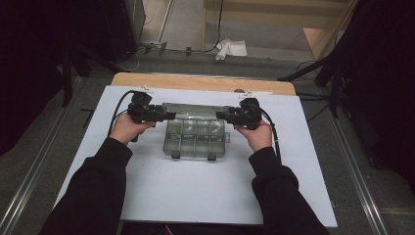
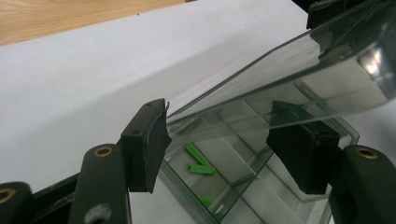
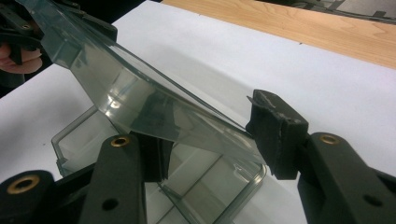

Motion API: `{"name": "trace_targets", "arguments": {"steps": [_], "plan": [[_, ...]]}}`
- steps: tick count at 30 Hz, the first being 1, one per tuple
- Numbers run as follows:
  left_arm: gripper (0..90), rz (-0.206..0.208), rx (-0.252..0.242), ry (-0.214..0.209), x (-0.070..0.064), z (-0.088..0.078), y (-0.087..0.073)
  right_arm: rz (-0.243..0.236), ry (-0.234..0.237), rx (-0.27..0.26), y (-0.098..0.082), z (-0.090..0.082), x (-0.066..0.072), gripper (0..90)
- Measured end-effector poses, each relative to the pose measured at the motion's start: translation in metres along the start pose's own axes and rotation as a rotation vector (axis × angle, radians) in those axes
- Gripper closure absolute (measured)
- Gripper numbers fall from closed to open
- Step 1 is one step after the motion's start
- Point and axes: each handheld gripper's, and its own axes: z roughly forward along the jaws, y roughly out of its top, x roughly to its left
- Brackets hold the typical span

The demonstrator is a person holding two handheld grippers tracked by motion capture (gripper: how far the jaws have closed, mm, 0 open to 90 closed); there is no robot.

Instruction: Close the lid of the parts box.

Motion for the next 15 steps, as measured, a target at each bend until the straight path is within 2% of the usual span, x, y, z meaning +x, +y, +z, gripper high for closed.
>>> {"name": "trace_targets", "arguments": {"steps": [6,9,15], "plan": [[36.8,0.016,-0.002,0.015,0.002,-0.008,-0.002,-0.005,-0.001,-0.001,0.0,-0.001,0.001,51.1],[36.7,0.016,0.006,0.037,0.005,-0.013,-0.004,-0.003,0.001,-0.004,0.0,-0.002,0.002,51.0],[36.8,-0.001,0.001,0.049,0.013,-0.024,-0.007,-0.002,0.0,-0.005,0.0,-0.002,0.002,50.9]]}}
